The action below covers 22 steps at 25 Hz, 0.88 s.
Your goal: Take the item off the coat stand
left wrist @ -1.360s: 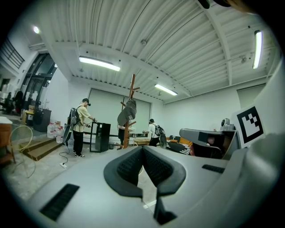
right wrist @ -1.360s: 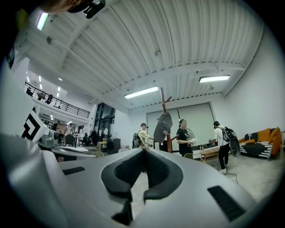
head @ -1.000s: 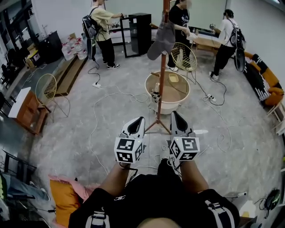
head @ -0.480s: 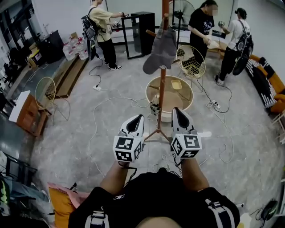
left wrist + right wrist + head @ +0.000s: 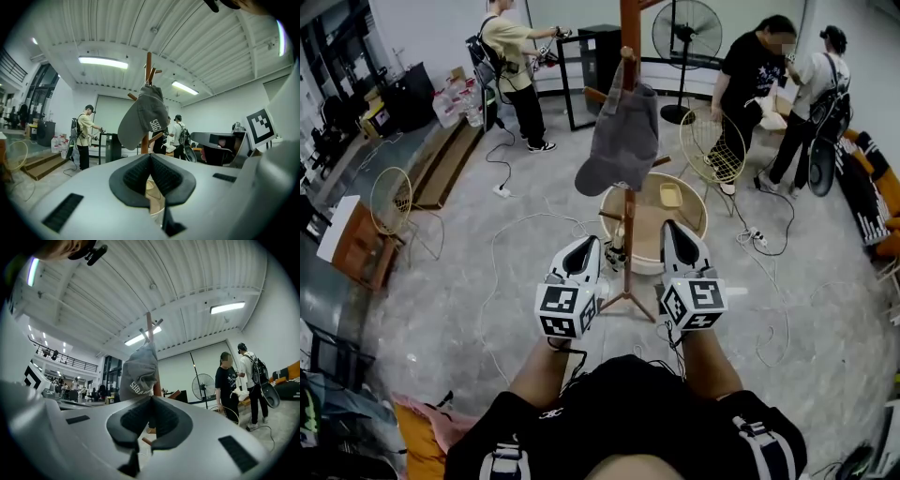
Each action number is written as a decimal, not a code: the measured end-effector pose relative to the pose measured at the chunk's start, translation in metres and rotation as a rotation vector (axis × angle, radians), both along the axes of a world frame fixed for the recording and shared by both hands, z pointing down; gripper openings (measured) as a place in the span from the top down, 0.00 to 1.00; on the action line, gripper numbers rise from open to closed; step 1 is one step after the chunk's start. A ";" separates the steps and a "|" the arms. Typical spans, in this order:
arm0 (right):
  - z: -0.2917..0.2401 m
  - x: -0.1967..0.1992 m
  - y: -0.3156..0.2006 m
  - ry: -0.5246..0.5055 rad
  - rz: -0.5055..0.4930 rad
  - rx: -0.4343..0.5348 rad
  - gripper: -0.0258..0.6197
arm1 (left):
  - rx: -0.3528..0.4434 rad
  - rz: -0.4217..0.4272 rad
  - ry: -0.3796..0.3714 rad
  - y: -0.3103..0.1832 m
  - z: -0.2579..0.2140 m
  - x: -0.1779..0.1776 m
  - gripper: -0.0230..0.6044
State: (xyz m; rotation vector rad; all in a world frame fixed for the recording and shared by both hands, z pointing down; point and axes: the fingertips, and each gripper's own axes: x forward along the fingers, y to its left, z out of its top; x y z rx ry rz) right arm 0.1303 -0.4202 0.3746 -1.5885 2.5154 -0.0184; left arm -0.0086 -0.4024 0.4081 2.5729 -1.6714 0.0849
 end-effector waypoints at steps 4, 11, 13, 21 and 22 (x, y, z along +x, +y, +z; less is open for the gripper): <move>0.002 -0.003 -0.026 -0.015 -0.019 -0.019 0.94 | -0.025 -0.018 -0.002 -0.017 0.007 -0.004 0.94; -0.006 -0.016 -0.064 -0.024 -0.012 -0.018 0.94 | -0.046 -0.026 -0.018 -0.058 0.007 -0.024 0.94; -0.014 -0.014 -0.063 -0.046 0.000 0.002 0.94 | -0.038 -0.023 -0.016 -0.061 0.003 -0.030 0.94; -0.076 -0.013 -0.059 -0.182 -0.109 0.154 0.56 | -0.040 -0.004 -0.021 -0.066 0.008 -0.041 0.94; -0.085 -0.016 -0.058 -0.185 -0.127 0.173 0.50 | -0.036 -0.005 -0.019 -0.065 0.006 -0.042 0.94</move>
